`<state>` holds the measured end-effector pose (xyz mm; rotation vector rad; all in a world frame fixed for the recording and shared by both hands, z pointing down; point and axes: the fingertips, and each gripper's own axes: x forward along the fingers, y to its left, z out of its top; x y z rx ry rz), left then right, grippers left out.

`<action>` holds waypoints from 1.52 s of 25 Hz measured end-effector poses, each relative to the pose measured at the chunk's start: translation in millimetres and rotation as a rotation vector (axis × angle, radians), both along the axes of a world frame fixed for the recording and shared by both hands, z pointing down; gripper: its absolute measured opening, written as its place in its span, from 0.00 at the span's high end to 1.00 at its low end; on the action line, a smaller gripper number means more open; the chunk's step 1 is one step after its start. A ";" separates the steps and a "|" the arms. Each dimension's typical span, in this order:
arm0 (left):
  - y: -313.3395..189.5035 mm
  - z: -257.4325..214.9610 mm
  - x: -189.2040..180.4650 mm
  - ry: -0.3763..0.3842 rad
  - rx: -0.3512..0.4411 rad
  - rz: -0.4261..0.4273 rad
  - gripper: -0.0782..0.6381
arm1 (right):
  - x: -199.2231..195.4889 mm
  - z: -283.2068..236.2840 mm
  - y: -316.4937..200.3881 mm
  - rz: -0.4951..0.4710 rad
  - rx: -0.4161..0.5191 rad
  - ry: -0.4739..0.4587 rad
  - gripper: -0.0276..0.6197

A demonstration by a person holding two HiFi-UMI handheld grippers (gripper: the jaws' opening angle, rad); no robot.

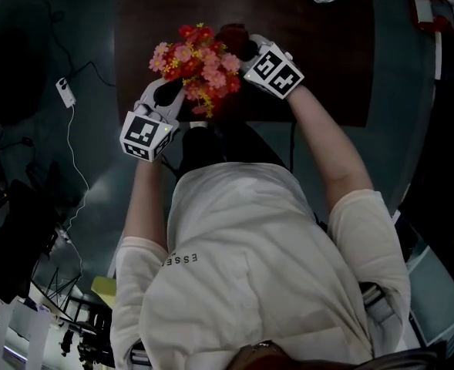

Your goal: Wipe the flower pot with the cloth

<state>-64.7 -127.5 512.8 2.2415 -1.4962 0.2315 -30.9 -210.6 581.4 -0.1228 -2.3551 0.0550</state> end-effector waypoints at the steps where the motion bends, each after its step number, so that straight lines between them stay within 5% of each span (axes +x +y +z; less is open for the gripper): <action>1: -1.4 -0.6 -1.5 0.000 -0.003 -0.003 0.87 | -1.4 0.6 0.0 -0.015 -0.005 0.004 0.89; 27: -3.4 0.2 -5.5 -0.036 0.006 0.079 0.88 | 51.3 5.5 118.8 -0.036 -0.018 0.100 0.89; 38: 4.7 -5.1 -1.6 0.009 -0.020 -0.067 0.88 | 49.7 -11.5 26.8 -0.108 0.034 0.083 0.89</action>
